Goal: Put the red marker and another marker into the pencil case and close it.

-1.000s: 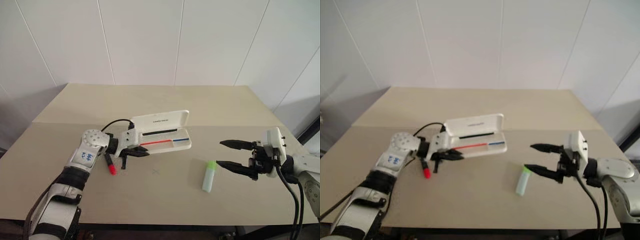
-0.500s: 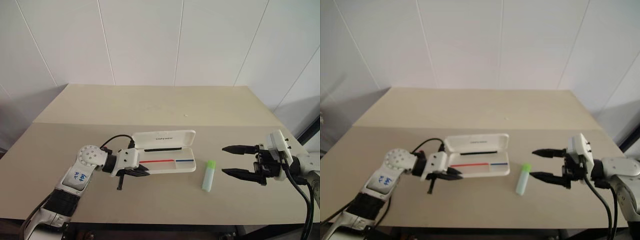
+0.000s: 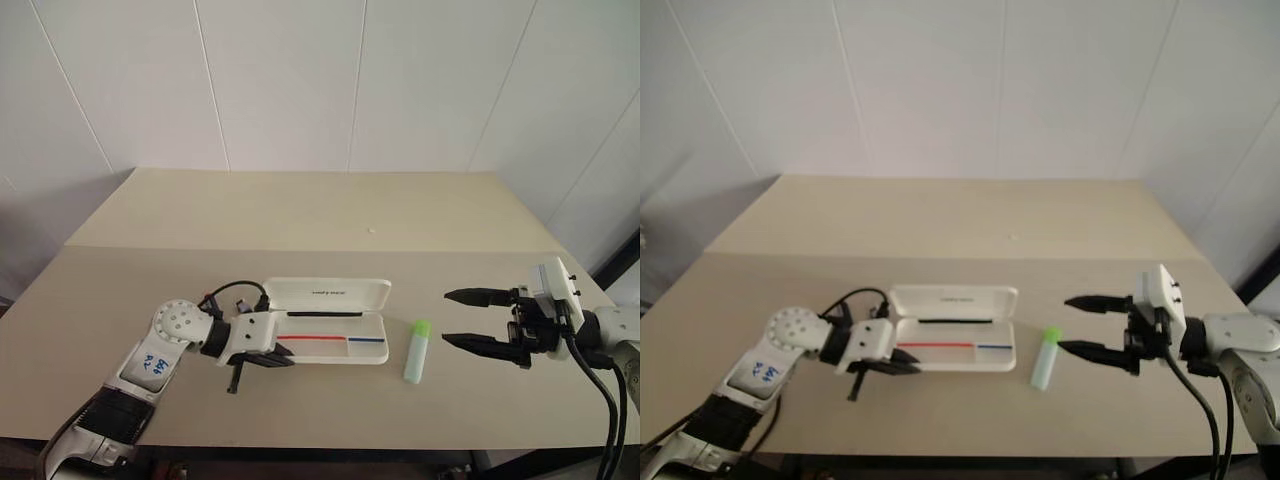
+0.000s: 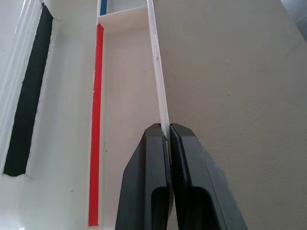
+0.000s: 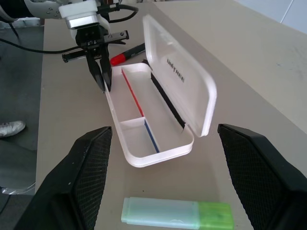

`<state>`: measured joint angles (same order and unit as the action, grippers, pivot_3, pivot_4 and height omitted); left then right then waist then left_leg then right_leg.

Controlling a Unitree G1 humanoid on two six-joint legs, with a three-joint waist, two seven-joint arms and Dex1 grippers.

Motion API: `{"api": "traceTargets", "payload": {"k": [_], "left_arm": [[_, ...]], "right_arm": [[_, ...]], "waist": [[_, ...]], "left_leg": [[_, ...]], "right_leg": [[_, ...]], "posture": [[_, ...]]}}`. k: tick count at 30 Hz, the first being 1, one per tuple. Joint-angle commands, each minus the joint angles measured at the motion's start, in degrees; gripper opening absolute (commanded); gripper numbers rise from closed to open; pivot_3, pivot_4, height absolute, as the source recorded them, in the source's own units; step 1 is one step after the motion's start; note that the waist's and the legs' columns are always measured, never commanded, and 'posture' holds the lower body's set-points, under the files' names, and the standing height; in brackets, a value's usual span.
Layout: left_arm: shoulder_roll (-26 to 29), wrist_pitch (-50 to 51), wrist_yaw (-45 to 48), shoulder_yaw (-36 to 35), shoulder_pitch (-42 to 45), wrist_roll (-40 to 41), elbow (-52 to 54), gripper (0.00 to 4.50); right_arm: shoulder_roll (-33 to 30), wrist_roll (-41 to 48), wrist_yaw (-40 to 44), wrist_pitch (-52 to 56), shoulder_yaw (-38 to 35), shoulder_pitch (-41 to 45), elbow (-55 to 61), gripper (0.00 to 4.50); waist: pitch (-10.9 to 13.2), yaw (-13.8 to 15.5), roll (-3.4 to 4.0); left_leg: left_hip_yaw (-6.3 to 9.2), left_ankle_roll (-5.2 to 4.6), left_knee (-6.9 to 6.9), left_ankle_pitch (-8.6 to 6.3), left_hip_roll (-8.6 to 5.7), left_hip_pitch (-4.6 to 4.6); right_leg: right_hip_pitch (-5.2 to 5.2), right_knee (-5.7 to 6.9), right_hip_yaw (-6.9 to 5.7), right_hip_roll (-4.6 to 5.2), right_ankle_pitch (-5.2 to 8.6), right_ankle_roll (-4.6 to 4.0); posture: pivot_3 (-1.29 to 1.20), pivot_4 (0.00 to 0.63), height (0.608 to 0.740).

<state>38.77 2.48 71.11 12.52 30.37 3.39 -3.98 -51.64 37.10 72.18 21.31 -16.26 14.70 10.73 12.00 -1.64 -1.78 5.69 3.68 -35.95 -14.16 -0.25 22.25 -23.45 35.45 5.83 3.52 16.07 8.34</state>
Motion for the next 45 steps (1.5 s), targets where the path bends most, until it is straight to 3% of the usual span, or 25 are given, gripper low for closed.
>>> {"api": "traceTargets", "payload": {"k": [1,13,19,24,34,41,45], "left_arm": [[-0.68,-0.52,-1.24,-0.29,0.24,0.58,0.7,0.56],[0.1,5.33,-1.79,-2.18,-2.55,4.43,8.78,4.36],[6.06,13.78,2.74,-6.18,-6.56,12.8,18.04,4.43],[10.29,16.35,1.34,-11.05,-7.77,15.3,19.62,4.43],[12.28,31.27,-13.14,-24.34,-15.58,17.94,24.53,4.43],[10.87,44.29,-30.32,-25.26,-22.08,11.61,28.13,4.43],[7.73,47.91,-38.94,-25.03,-21.46,8.46,27.96,4.43]], "right_arm": [[-0.34,0.88,-0.46,-0.66,-1.89,0.36,1.29,4.5],[-0.1,0.66,-0.74,-0.99,-1.53,0.16,1.2,4.5],[-0.19,0.67,0.09,-1.39,-1.38,0.54,0.47,4.5],[-0.17,0.72,0.66,-1.49,-1.1,1.16,-0.27,4.5],[0.14,0.08,2.22,-2.28,0.67,3.82,-3.28,4.5],[0.65,-1.39,4.59,-3.04,3.87,8.68,-7.64,4.5],[0.79,-2.27,5.67,-3.51,5.29,10.95,-9.92,4.5]], "waist": [[0.0,0.02,0.0],[0.0,0.01,0.0],[0.0,-0.37,0.01],[0.03,-0.15,0.05],[0.06,-0.5,0.09],[0.07,-0.46,0.1],[0.07,-0.23,0.1]], "left_leg": [[0.0,0.0,0.0,0.0,0.0,0.0],[0.0,0.0,0.0,0.0,0.0,0.0],[-0.04,0.01,0.03,-0.01,0.05,-0.02],[-0.03,0.01,0.04,-0.01,0.05,-0.05],[-0.05,-0.01,0.08,-0.03,0.07,-0.08],[-0.06,-0.01,0.02,-0.03,0.04,-0.08],[-0.04,0.01,0.03,-0.04,0.05,-0.07]], "right_leg": [[0.0,0.0,0.0,0.0,0.0,0.0],[0.0,0.0,0.0,0.0,0.0,0.0],[0.0,-0.01,0.02,-0.02,0.02,-0.03],[0.01,-0.02,0.02,-0.02,0.19,-0.34],[0.03,-0.04,0.03,-0.02,0.18,-0.28],[0.03,-0.04,0.03,0.01,0.19,-0.3],[0.02,-0.05,0.03,-0.01,0.19,-0.3]], "posture": [[0.0,0.15,0.74],[0.0,0.15,0.74],[0.0,0.15,0.74],[0.0,0.15,0.74],[0.0,0.15,0.74],[0.0,0.15,0.74],[0.0,0.15,0.74]]}}
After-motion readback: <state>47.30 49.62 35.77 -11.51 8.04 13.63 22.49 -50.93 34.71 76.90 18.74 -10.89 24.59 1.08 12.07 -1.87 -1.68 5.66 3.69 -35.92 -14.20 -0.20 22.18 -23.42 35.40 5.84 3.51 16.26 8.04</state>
